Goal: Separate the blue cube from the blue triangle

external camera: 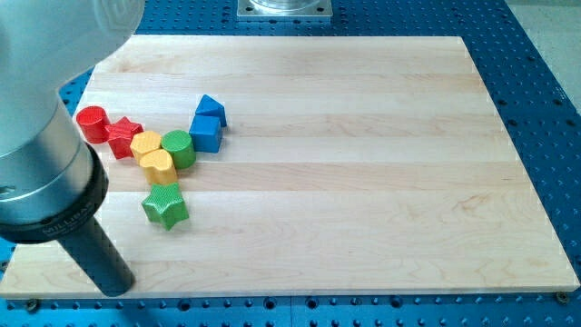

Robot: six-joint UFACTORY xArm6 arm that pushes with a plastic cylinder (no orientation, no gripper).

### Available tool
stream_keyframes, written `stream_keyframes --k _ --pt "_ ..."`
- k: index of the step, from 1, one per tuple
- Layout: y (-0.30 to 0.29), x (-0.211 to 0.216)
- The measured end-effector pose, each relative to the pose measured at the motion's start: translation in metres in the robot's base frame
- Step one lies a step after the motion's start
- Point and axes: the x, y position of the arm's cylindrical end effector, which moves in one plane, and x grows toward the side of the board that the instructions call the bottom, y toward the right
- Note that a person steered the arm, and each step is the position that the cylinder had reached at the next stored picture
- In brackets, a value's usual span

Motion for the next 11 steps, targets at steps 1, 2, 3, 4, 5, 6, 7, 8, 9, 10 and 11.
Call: stream_keyframes --k 1,2,3,4,5,6,7,8,9,10,11 --pt "-0.010 0.001" --pt "-0.033 0.000" --pt "-0.036 0.000" --pt "-0.036 -0.002" --pt "-0.014 -0.018" --pt "0.030 -0.040" --pt "0.063 -0.060" --pt "0.077 -0.063" --pt "0.119 -0.074" --pt "0.129 -0.155" --pt "0.127 -0.200"
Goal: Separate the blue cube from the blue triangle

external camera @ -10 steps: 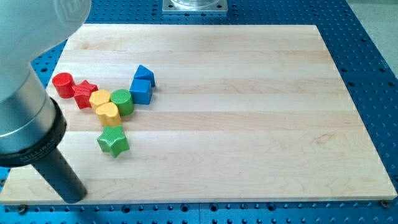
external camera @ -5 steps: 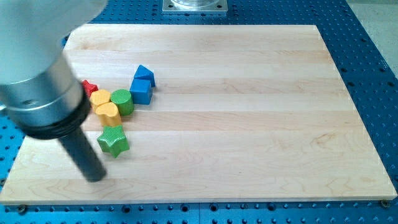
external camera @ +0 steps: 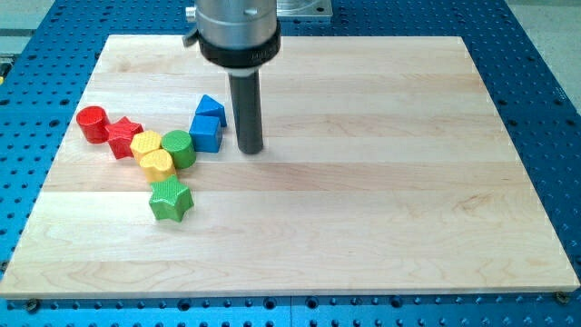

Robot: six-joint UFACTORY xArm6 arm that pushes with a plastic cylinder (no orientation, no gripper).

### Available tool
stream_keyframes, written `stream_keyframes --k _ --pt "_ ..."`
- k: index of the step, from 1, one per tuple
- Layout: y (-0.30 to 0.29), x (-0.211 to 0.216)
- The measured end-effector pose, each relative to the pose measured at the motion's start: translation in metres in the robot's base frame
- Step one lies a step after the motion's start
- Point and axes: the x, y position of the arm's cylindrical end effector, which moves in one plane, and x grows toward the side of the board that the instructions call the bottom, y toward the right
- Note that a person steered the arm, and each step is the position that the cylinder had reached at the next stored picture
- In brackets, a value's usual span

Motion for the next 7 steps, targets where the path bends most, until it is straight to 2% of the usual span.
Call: stream_keyframes --k 1,2,3,4,5,6,7 --pt "-0.002 -0.036" --pt "-0.025 -0.094" --pt "-0.065 -0.094" --pt "-0.092 -0.060" --pt "-0.093 -0.030" --pt "-0.083 -0.005" --pt "-0.043 0.016"
